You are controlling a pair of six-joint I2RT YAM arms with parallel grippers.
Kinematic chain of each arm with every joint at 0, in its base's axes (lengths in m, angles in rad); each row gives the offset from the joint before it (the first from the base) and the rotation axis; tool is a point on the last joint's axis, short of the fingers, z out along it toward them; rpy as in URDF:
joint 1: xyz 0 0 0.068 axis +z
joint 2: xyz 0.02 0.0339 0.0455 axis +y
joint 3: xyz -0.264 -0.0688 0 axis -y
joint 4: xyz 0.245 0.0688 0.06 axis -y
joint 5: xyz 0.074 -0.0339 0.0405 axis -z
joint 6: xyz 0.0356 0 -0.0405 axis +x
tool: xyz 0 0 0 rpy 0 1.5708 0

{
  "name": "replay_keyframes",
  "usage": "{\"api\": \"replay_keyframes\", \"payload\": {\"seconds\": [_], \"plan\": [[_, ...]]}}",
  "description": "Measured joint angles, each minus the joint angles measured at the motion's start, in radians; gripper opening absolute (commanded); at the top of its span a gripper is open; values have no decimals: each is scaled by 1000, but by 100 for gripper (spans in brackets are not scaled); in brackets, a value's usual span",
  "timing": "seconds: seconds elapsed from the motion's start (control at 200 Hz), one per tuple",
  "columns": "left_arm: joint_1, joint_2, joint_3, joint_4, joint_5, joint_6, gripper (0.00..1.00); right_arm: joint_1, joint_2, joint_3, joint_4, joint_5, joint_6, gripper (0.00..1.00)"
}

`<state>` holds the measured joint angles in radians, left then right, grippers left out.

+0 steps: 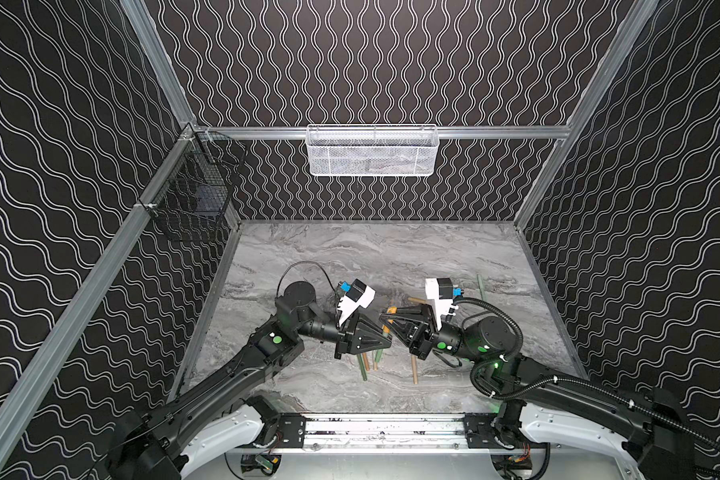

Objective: Insert the pens into the pen caps

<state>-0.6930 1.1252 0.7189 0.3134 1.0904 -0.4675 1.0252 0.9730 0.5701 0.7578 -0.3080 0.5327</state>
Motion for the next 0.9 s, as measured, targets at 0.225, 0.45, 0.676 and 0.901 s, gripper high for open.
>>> {"api": "replay_keyframes", "payload": {"seconds": [0.225, 0.45, 0.676, 0.901], "plan": [[0, -41, -6, 3, -49, 40, 0, 2, -1, 28, -22, -3, -22, 0], [0, -76, -22, -34, -167, 94, 0, 35, 12, 68, -102, 131, -17, 0], [1, -68, -22, 1, -219, 104, 2, 44, 12, 139, -213, 224, -26, 0], [7, -71, -6, 103, -298, 126, 54, -48, 15, 237, -358, 243, -6, 0]]}}
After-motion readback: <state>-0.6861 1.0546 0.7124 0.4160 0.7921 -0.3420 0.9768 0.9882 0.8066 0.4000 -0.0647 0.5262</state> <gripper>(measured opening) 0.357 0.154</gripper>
